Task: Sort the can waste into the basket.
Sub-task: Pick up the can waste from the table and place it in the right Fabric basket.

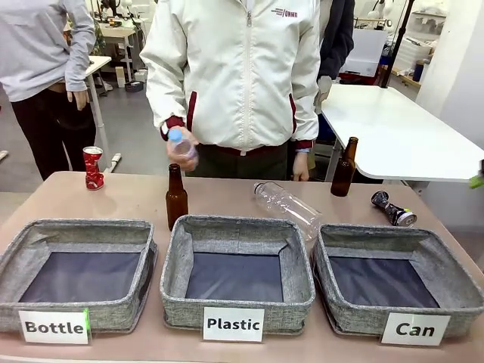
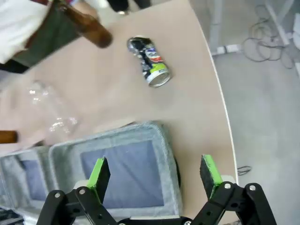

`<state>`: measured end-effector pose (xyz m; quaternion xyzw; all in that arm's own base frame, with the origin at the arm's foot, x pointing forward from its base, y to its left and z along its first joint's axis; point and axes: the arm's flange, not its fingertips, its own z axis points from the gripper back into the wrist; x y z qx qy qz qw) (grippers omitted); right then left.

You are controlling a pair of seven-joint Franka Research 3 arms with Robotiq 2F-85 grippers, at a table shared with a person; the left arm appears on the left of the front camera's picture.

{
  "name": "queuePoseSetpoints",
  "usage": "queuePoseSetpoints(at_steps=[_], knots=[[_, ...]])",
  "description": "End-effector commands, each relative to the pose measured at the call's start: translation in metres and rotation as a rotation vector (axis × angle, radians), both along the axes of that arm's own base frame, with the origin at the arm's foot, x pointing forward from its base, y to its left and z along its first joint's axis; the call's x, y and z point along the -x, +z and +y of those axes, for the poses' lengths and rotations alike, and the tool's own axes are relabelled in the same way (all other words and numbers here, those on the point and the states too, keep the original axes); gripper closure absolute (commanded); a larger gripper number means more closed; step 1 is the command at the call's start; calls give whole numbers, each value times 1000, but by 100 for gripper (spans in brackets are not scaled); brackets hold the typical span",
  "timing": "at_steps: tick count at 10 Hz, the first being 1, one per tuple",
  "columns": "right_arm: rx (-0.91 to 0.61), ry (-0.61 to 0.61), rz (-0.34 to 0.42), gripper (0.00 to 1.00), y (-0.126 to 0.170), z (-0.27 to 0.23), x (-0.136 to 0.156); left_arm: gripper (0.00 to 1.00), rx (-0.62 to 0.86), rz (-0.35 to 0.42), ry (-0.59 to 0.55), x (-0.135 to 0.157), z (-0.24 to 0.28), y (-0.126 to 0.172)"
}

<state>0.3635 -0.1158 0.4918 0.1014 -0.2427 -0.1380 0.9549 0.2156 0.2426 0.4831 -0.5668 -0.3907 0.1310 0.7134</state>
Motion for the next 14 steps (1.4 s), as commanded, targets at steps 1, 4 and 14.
queuePoseSetpoints(at_steps=[1,4,14], knots=[[101,28,71,0,-18,18,-16,0,-4,-35,-1,0,1,1],[35,-31,-96,0,-5,14,14,0,-4,-35,-1,0,1,1],[245,276,415,0,-63,65,-191,0,-4,-35,-1,0,1,1]])
